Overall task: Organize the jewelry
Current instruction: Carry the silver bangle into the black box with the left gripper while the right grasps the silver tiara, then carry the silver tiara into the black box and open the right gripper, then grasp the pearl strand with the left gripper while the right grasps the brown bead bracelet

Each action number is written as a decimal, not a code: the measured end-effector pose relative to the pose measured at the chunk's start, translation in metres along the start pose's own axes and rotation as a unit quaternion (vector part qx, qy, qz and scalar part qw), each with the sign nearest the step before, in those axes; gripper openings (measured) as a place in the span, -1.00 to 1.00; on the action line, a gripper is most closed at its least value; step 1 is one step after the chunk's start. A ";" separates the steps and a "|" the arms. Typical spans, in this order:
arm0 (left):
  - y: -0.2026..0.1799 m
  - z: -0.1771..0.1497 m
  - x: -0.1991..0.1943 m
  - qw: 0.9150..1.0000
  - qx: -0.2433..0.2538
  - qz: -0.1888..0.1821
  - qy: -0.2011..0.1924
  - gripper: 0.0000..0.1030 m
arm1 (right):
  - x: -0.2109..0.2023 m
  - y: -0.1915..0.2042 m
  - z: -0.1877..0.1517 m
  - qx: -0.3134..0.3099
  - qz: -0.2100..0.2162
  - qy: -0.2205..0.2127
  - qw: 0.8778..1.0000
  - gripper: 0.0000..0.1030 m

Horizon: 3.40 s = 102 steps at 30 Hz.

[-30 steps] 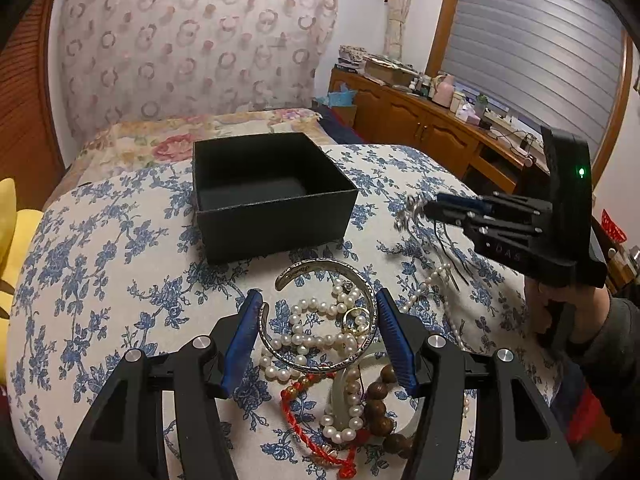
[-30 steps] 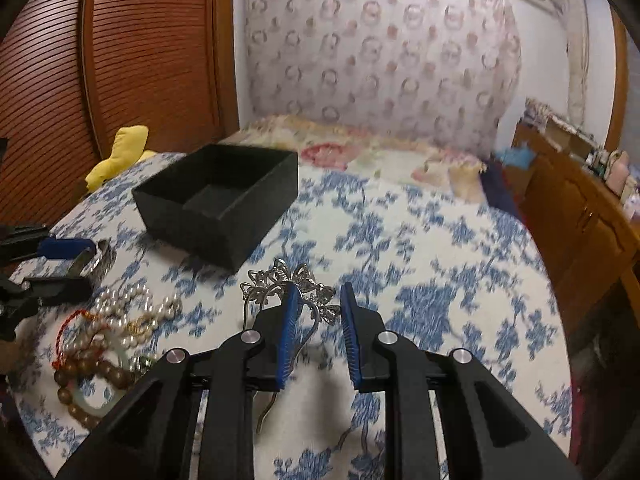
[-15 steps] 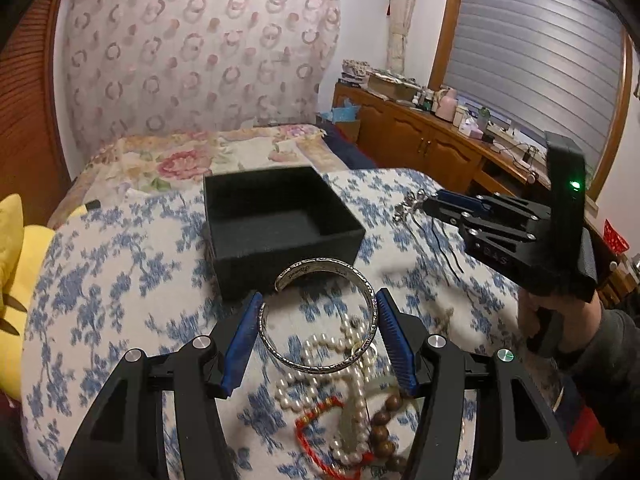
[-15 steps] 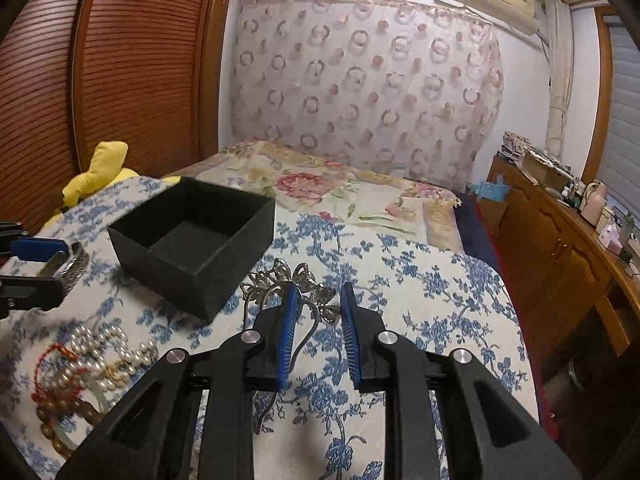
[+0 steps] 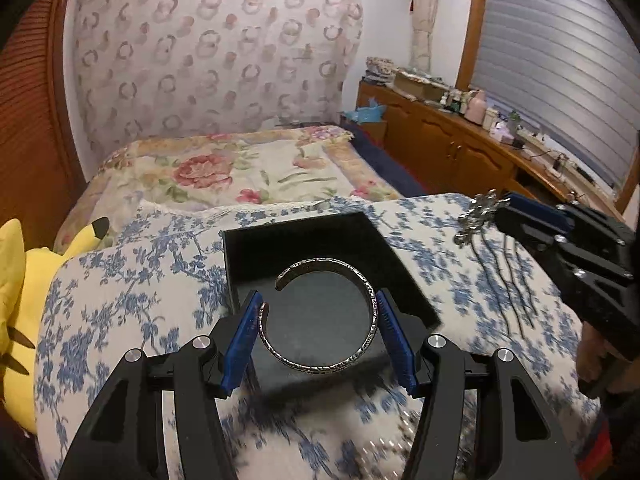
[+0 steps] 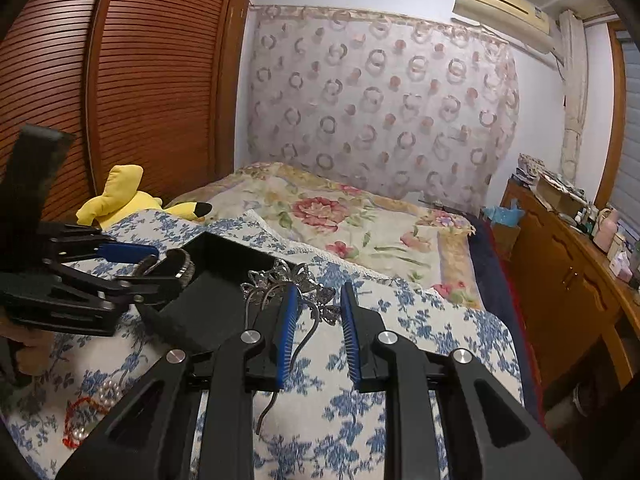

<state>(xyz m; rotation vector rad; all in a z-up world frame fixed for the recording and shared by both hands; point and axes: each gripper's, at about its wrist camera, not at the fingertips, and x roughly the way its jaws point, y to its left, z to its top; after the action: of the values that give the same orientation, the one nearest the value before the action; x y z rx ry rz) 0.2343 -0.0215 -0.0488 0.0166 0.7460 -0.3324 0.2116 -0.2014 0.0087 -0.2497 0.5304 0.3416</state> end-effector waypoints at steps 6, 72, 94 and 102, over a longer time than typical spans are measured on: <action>0.004 0.008 0.018 1.000 0.001 0.010 0.007 0.24 | 0.014 -0.001 0.008 0.003 0.005 0.008 1.000 -0.53; -0.042 -0.149 -0.090 0.994 0.027 -0.092 0.048 -0.51 | -0.071 0.068 -0.127 0.025 0.148 0.114 0.982 -0.33; -0.019 -0.114 -0.117 0.996 -0.012 -0.084 -0.023 -0.87 | -0.075 0.118 -0.123 -0.007 0.216 0.120 0.969 -0.28; -0.015 -0.101 -0.131 0.996 -0.014 -0.077 -0.044 -0.87 | -0.070 0.141 -0.120 -0.044 0.224 0.126 0.965 -0.29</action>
<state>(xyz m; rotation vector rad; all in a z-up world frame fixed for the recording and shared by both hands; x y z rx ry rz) 0.0735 0.0153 -0.0342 -0.0828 0.6657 -0.4659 0.0478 -0.1284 -0.0741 -0.2596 0.8263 0.7809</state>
